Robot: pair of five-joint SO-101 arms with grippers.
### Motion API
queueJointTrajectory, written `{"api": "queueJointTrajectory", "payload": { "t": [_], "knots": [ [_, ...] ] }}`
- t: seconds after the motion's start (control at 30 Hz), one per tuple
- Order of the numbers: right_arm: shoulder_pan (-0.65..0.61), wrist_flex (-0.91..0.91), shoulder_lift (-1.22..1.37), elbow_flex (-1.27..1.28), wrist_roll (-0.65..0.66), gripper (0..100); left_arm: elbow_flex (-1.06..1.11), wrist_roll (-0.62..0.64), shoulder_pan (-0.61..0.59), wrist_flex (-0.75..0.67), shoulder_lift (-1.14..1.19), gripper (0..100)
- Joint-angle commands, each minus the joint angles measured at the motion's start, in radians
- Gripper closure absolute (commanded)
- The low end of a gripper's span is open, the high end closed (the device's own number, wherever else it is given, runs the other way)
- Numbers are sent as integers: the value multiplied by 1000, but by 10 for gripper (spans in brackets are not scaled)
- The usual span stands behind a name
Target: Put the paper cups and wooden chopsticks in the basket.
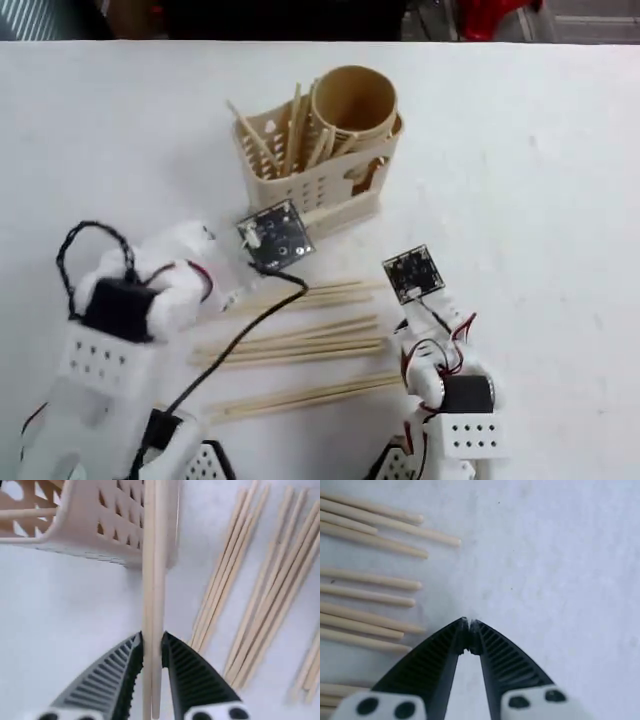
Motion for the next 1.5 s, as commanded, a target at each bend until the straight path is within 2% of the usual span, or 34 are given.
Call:
{"api": "queueJointTrajectory", "payload": {
  "t": [0.0, 0.2, 0.33, 0.5, 0.6, 0.7, 0.93, 1.0, 1.1, 1.3, 1.47],
  "knots": [
    [-1, -21, -7, -6, 8, 981, -107, 58, -10, 46, -88, 978],
    [-1, -21, -7, -6, 8, 981, -331, 129, -10, 120, -93, 978],
    [-1, -21, -7, -6, 8, 981, -457, 184, 33, 153, -91, 979],
    [-2, -19, -7, -6, 8, 981, -562, 299, 90, 114, -91, 979],
    [-2, -19, -7, -6, 8, 981, -568, 367, 119, -8, -91, 979],
    [-2, -19, -7, -6, 8, 981, -531, 433, 142, -201, -90, 979],
    [-4, -19, -7, -6, 8, 981, -160, 591, 145, -913, -90, 979],
    [-5, -19, -7, -6, 8, 981, -77, 624, 143, -1071, -77, 979],
    [-8, -19, -7, -6, 8, 981, -63, 675, 134, -1152, 19, 979],
    [-8, -21, -7, -6, 8, 981, -239, 812, 39, -1211, 309, 979],
    [-8, -21, -7, -6, 8, 981, -304, 825, 31, -1217, 473, 979]
  ]
}}
